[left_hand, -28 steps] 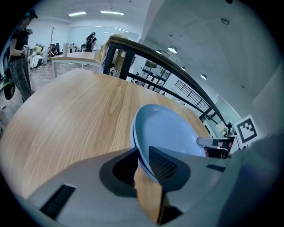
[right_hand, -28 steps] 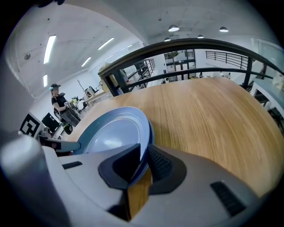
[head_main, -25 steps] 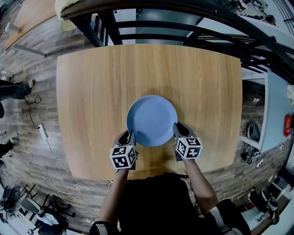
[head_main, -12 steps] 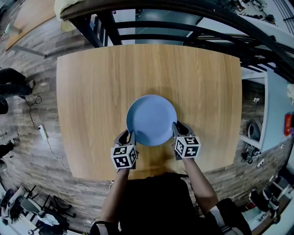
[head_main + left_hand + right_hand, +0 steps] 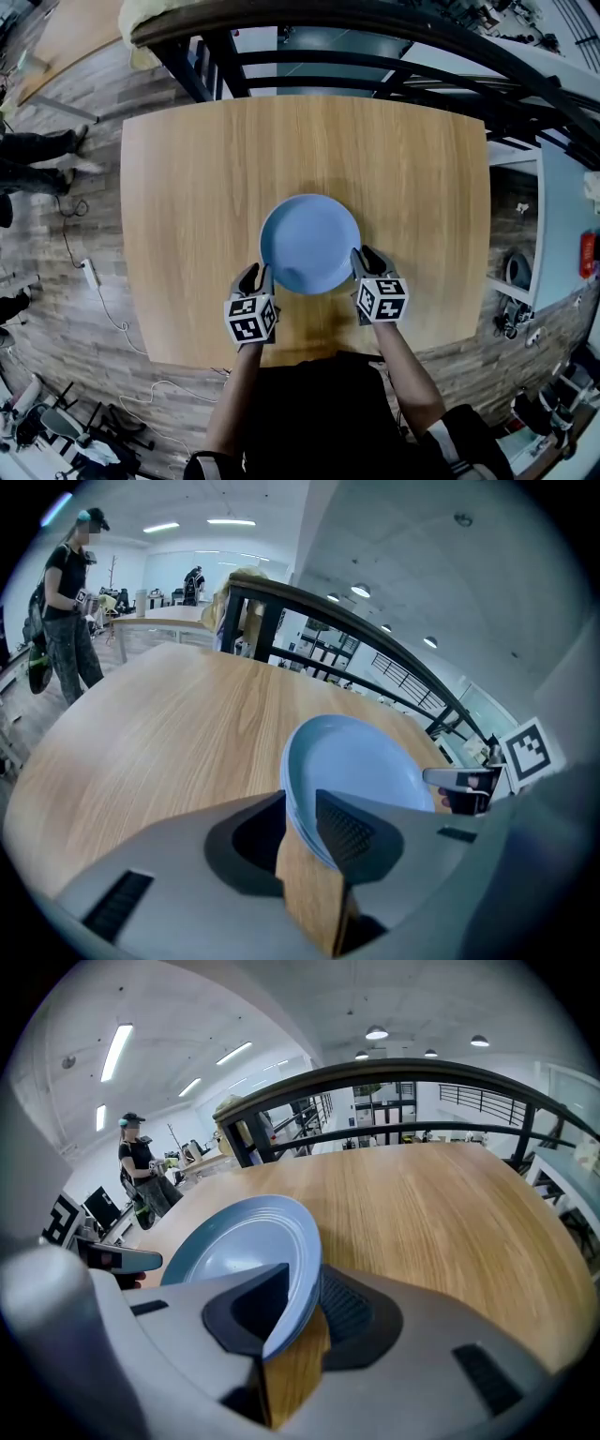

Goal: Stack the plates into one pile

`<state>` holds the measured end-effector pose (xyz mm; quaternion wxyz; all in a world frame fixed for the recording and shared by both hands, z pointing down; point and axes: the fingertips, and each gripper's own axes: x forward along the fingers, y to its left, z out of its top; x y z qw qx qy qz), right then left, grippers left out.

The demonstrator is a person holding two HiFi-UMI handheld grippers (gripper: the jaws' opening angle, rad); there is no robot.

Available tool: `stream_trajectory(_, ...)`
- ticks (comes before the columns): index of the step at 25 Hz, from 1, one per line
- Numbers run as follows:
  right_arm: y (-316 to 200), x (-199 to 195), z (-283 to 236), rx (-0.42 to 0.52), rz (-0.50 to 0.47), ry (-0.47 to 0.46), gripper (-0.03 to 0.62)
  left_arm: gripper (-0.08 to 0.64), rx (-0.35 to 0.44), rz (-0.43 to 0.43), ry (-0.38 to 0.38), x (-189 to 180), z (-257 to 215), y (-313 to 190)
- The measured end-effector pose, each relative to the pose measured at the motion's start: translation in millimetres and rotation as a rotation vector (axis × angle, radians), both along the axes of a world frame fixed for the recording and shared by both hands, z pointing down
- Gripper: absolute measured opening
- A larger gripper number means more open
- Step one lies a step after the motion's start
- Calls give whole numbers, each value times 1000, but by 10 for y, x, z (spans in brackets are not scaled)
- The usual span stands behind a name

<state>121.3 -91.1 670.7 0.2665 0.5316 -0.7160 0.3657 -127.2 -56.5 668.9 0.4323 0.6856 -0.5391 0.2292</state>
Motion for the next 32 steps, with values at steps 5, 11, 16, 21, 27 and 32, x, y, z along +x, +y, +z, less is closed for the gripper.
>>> stream_trajectory(5, 5, -36, -241, 60, -10, -20, 118, 98, 50, -2, 12, 17, -211, 6)
stream_trajectory(11, 83, -107, -594, 138, -29, -46, 95, 97, 117, 0, 30, 76, -491, 110)
stream_trajectory(16, 214, -110, -899, 200, -27, -69, 63, 51, 168, 15, 39, 172, -723, 286)
stream_trajectory(21, 430, -103, -1160, 250, -48, -99, 57, 29, 226, 24, 47, 303, -985, 521)
stream_trajectory(27, 739, -92, -1338, 285, -79, -116, 51, 23, 286, 30, 26, 403, -1253, 837)
stream_trajectory(32, 976, -8, -1501, 313, -89, -142, 49, 23, 320, 12, 8, 480, -1450, 1096)
